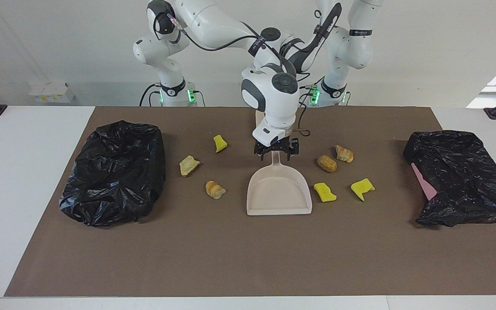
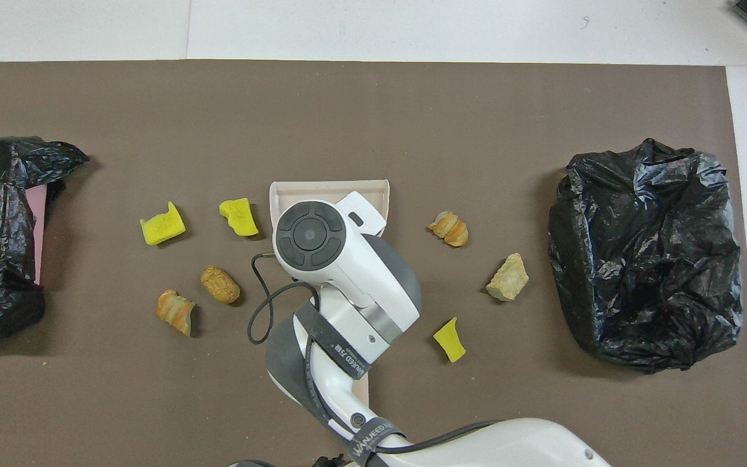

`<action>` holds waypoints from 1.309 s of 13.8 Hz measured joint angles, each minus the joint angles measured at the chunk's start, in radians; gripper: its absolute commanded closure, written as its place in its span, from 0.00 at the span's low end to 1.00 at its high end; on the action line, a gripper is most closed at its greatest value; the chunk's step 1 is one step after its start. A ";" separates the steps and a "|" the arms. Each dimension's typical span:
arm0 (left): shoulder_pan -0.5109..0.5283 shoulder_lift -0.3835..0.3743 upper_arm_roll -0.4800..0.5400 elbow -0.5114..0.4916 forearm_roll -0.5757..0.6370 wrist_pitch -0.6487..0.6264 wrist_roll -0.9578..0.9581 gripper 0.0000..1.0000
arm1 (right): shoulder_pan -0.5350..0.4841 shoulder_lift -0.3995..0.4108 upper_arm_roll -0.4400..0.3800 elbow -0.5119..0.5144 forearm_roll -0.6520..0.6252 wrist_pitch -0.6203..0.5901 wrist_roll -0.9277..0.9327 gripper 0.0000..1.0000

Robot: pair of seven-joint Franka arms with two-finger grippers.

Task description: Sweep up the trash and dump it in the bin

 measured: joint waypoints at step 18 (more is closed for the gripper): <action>0.284 -0.176 0.026 -0.021 -0.001 -0.322 -0.140 1.00 | 0.011 0.011 -0.003 -0.052 0.082 0.008 -0.005 0.76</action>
